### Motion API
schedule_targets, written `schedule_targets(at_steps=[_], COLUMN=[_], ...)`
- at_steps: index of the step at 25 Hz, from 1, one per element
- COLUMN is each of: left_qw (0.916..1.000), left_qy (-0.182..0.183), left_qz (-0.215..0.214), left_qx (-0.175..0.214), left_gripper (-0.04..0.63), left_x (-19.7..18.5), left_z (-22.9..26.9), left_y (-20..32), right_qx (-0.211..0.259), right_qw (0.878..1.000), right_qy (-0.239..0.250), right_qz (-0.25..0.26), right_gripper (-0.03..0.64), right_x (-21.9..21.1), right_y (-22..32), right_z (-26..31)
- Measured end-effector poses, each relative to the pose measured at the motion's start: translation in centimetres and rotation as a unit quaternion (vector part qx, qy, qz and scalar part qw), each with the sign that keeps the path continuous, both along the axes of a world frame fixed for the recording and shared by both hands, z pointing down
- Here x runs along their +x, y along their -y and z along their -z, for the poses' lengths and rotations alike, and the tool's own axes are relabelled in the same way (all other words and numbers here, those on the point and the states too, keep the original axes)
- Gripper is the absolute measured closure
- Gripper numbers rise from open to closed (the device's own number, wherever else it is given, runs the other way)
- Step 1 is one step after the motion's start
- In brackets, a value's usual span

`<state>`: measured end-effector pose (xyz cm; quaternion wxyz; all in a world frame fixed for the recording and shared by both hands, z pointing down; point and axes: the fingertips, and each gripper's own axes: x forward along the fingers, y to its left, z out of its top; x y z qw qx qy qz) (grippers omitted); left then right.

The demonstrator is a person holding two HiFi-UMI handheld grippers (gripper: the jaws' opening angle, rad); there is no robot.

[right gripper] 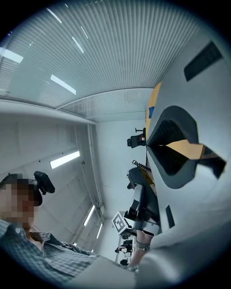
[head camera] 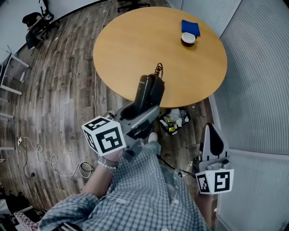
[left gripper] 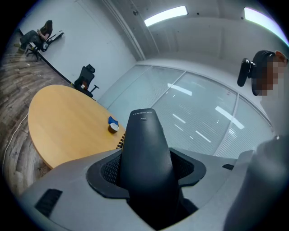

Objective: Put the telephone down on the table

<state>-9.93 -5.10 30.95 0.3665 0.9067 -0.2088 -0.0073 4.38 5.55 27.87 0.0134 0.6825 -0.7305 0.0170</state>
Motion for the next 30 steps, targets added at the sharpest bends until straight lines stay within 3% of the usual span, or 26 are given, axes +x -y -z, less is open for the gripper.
schedule_targets(at_steps=[14, 21, 30], left_qw=[0.9996, 0.9985, 0.9971], left_qy=[0.015, 0.044, 0.066], left_qz=[-0.024, -0.031, -0.011], left_qx=[-0.005, -0.010, -0.037], left_gripper=[0.314, 0.314, 0.314], left_x=[7.7, 13.3, 19.8], left_z=[-1.1, -3.2, -6.2], left_y=[9.2, 9.3, 9.3], right_qx=[-0.006, -0.019, -0.039], right_qw=[1.000, 1.000, 0.999], right_qy=[-0.003, -0.009, -0.011], right_qz=[-0.025, -0.023, 0.029], right_gripper=[0.607, 0.606, 0.606], right_x=[6.6, 11.3, 15.7], right_y=[9.2, 10.4, 12.4], right_z=[0.0, -0.8, -1.6])
